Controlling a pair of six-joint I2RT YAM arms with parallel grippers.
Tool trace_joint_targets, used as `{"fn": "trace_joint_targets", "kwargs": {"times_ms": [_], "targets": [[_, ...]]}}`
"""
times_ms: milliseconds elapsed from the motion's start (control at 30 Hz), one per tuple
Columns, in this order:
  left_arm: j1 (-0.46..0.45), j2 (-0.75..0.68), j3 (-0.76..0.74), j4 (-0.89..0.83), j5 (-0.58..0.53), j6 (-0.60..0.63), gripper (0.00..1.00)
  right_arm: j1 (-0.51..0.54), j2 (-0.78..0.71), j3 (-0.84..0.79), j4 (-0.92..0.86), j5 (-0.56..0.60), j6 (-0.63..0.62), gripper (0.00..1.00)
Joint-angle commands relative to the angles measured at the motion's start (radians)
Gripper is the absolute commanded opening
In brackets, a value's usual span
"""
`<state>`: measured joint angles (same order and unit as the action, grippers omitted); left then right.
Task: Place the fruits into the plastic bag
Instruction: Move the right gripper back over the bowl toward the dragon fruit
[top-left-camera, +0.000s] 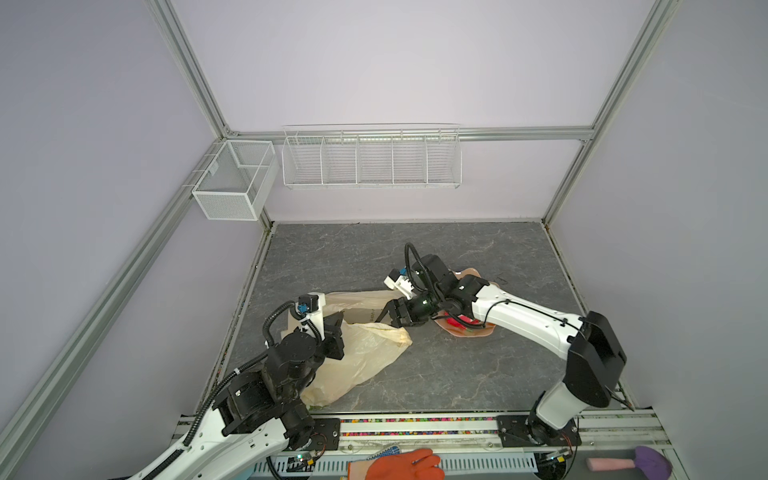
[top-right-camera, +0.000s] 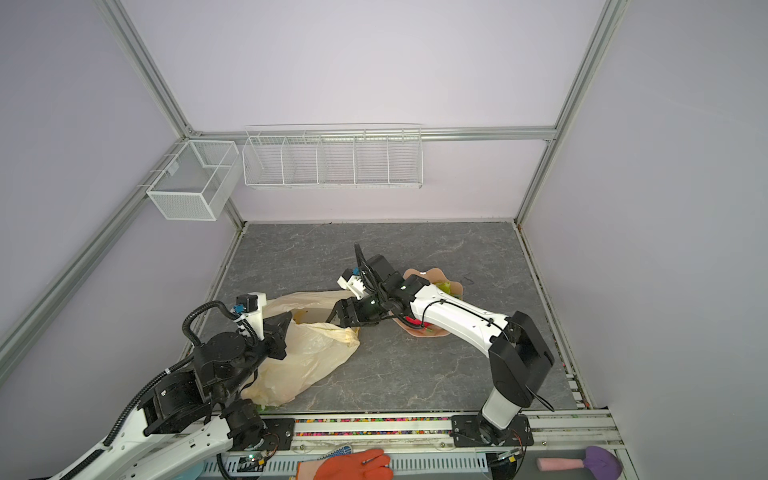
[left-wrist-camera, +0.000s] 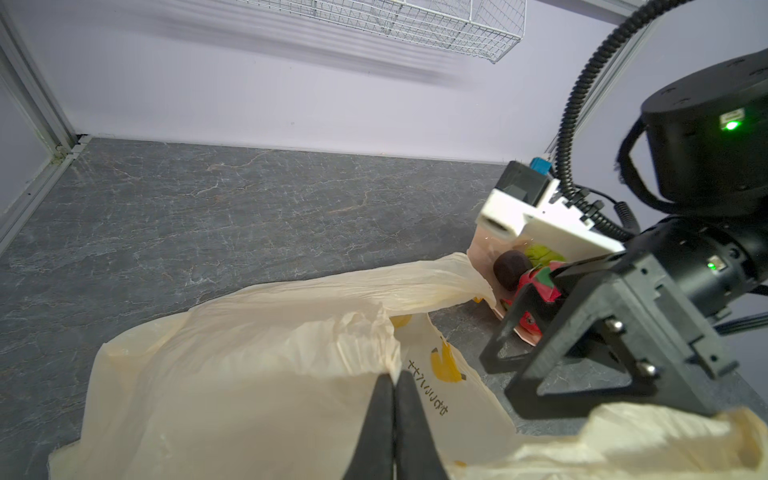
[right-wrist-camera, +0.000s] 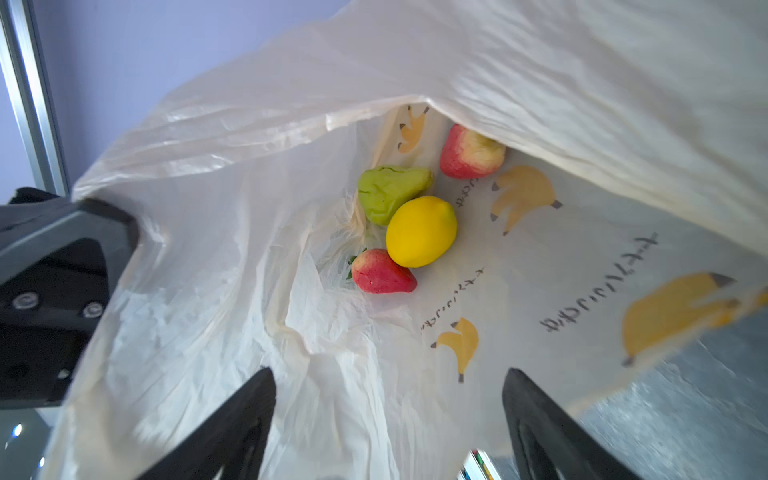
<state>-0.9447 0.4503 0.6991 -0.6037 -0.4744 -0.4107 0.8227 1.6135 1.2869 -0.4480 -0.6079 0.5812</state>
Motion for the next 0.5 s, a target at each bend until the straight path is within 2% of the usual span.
{"fn": "trace_joint_targets", "kwargs": {"times_ms": [0,233,400,467], "targets": [[0.001,-0.014,-0.018,-0.010,-0.007,-0.019,0.00,-0.042,-0.090,-0.032,-0.125,0.115,-0.034,0.88],[0.000,-0.016,-0.038,0.001,0.004,-0.030,0.00,-0.140,-0.254,-0.045,-0.307,0.317,-0.053,0.88],[0.000,-0.022,-0.044,0.002,0.003,-0.032,0.00,-0.234,-0.344,-0.034,-0.572,0.549,-0.108,0.90],[0.000,-0.023,-0.046,0.003,0.003,-0.033,0.00,-0.274,-0.376,-0.044,-0.649,0.600,-0.135,0.92]]}}
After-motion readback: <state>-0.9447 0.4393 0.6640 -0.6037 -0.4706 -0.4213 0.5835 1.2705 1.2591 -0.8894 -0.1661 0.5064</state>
